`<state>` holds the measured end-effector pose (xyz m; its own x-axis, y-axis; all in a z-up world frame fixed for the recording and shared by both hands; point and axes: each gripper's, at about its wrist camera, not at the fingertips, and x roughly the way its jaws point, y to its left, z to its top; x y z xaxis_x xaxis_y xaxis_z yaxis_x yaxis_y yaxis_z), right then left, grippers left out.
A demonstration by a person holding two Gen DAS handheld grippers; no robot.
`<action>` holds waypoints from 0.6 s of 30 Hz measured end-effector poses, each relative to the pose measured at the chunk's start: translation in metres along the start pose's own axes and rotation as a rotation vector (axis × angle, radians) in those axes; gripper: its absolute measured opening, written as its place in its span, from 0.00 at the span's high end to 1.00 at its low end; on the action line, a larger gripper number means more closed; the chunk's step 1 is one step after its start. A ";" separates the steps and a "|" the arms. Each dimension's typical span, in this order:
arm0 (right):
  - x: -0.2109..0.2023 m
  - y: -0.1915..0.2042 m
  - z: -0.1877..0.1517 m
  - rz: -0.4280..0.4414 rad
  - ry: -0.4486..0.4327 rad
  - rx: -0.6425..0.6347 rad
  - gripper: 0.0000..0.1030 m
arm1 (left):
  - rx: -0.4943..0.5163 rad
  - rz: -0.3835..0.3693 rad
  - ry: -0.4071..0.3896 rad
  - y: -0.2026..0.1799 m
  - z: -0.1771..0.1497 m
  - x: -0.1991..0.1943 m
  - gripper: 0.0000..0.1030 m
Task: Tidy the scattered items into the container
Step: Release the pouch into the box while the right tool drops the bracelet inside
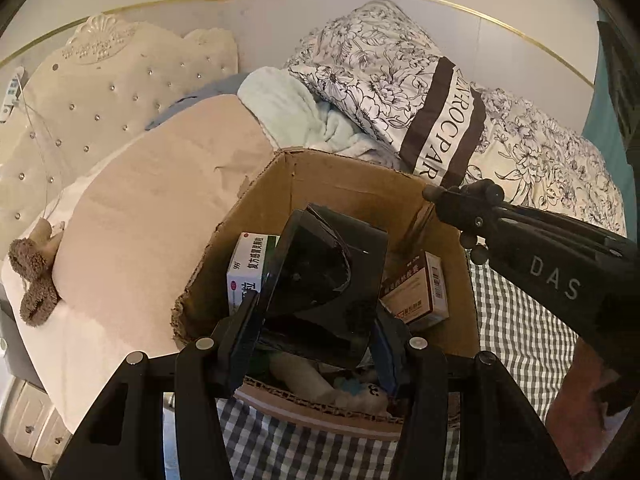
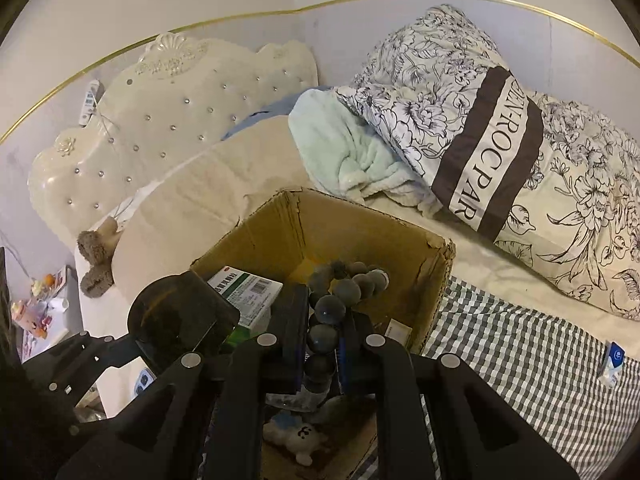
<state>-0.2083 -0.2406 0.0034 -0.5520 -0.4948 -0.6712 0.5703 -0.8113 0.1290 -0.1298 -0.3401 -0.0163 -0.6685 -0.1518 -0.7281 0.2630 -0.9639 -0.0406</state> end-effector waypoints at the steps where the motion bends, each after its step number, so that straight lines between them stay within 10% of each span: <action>1: 0.002 -0.001 0.000 0.004 0.006 0.003 0.89 | 0.005 -0.002 0.002 -0.001 0.000 0.001 0.50; 3: 0.003 -0.003 0.001 0.007 0.009 0.007 0.88 | 0.016 0.003 -0.003 -0.003 0.000 0.002 0.47; 6: 0.000 -0.007 0.003 0.009 -0.004 0.021 0.41 | 0.014 0.030 -0.048 -0.004 0.002 -0.005 0.01; 7: -0.005 -0.009 0.003 0.006 -0.027 0.033 0.29 | 0.009 0.039 -0.065 -0.004 0.002 -0.008 0.00; 18: -0.052 -0.042 0.000 -0.025 -0.100 0.112 0.29 | -0.005 0.017 -0.067 -0.018 -0.001 -0.026 0.00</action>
<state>-0.2037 -0.1812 0.0327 -0.6263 -0.4977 -0.6001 0.4867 -0.8509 0.1977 -0.1169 -0.3182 0.0024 -0.7088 -0.1828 -0.6814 0.2786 -0.9599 -0.0323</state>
